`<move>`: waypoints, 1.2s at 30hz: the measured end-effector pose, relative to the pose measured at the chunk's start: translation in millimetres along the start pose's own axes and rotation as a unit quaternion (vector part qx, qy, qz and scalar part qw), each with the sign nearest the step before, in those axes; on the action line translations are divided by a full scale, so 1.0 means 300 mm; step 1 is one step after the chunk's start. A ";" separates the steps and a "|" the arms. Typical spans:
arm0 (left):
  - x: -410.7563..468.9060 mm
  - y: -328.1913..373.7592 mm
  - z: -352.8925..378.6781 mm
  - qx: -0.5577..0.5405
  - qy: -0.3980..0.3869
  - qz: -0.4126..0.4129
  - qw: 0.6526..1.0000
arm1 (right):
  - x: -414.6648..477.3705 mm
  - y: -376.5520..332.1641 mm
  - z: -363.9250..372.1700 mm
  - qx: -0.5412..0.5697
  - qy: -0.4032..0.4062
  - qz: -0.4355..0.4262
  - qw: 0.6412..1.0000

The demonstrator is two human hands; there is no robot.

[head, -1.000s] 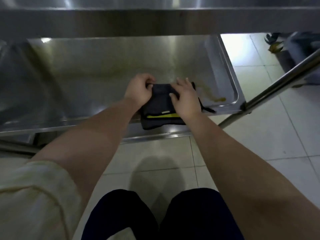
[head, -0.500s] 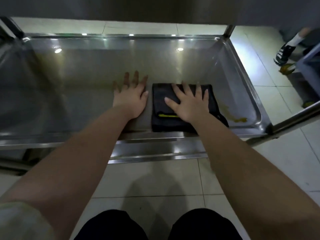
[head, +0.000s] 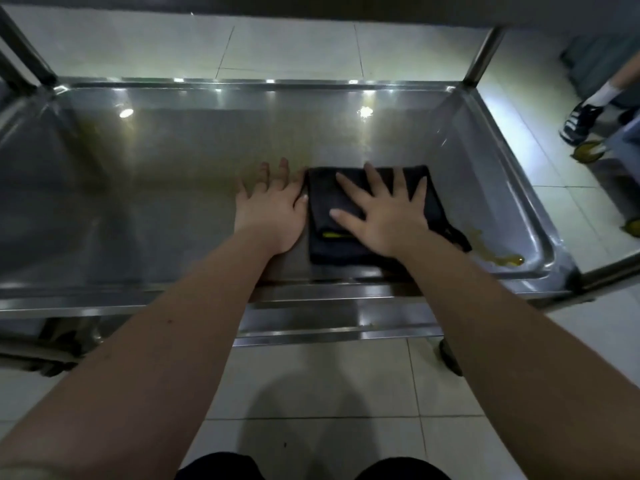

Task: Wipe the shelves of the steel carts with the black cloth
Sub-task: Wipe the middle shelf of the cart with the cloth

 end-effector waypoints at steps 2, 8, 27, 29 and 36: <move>-0.004 0.000 -0.004 0.003 0.002 -0.004 1.000 | -0.087 -0.048 0.012 -0.009 0.027 -0.015 0.999; -0.021 0.004 -0.014 0.002 -0.004 -0.005 1.000 | -0.123 -0.052 0.004 -0.011 0.041 0.015 0.999; -0.027 0.008 -0.040 0.046 -0.039 -0.018 0.998 | -0.283 0.349 -0.006 -0.007 0.011 0.087 0.996; -0.007 0.027 -0.060 0.074 -0.033 -0.020 0.997 | -0.297 0.343 -0.019 0.006 0.015 0.077 0.997; 0.069 0.166 -0.026 0.039 -0.071 -0.038 0.996 | -0.319 0.324 0.019 -0.010 -0.047 0.062 0.997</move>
Point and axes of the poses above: each hand's wrist, its own x-axis towards the middle knuckle, its own z-axis out of the palm, y = z × x, the point moved 9 cm from there along x, towards the middle knuckle, and after that the axes turned 5 degrees about -z, right-handed, at the moved point
